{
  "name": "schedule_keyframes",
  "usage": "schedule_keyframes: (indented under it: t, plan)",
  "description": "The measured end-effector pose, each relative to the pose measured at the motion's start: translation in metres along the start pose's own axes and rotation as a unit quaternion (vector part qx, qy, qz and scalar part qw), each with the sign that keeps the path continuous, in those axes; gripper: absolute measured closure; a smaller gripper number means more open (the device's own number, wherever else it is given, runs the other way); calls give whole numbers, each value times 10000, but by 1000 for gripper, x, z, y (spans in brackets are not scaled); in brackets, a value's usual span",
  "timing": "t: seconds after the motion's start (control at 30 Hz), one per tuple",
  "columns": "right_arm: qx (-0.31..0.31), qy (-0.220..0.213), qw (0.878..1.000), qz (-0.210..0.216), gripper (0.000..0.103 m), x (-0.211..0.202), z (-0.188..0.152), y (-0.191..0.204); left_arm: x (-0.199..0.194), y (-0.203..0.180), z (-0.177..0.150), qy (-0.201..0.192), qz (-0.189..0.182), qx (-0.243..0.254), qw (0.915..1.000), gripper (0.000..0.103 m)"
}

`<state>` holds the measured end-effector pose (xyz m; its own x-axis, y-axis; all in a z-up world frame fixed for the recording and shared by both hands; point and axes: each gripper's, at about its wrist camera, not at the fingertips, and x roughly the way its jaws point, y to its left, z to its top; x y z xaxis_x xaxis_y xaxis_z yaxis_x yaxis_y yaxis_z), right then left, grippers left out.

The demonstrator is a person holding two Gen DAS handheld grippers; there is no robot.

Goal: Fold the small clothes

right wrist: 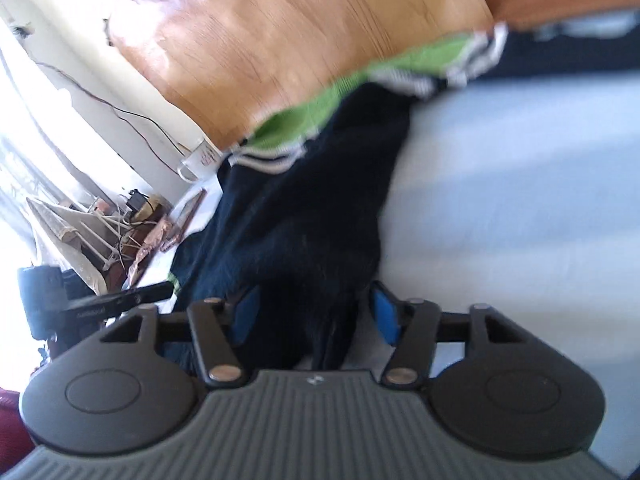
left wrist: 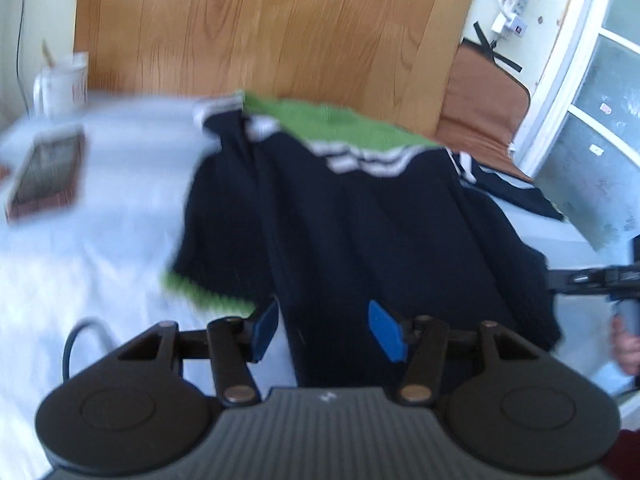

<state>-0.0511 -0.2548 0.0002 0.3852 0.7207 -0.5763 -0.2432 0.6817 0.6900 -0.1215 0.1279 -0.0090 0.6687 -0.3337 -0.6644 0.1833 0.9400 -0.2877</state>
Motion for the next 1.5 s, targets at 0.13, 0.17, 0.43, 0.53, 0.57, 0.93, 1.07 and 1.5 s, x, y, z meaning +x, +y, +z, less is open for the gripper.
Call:
schedule_keyframes:
  t: [0.13,0.17,0.43,0.53,0.57,0.93,1.07,1.5]
  plan:
    - [-301,-416,9981,-348,93,-29,1,17,2,-6,-14,164,-110,-48,9998,66]
    - [-462,-642,9958,-461,93,-46,2,23,1,-9,-15,161,-89,16,9998,70]
    - [-511,-518,9853,-1547,93,-110,-28,13,5,-15,-19,184,-149,140,9996,77]
    - [-186,-45,9713,-2371,88,-82,-39,-15,1,-14,-20,158,-141,159,9996,76]
    - [-105,-161,9735,-2278,87,-84,-38,-20,-3,-13,-20,116,-130,156,9997,75]
    - [-1820,-446,9789,-820,78,-17,59,91,-55,42,-20,-899,334,-652,9932,70]
    - [-3043,400,9517,15,64,75,51,167,-76,63,-22,-1190,496,-768,9887,68]
    - [-4120,1914,8906,-191,74,260,26,234,-124,139,-49,-1984,501,-1362,9693,60]
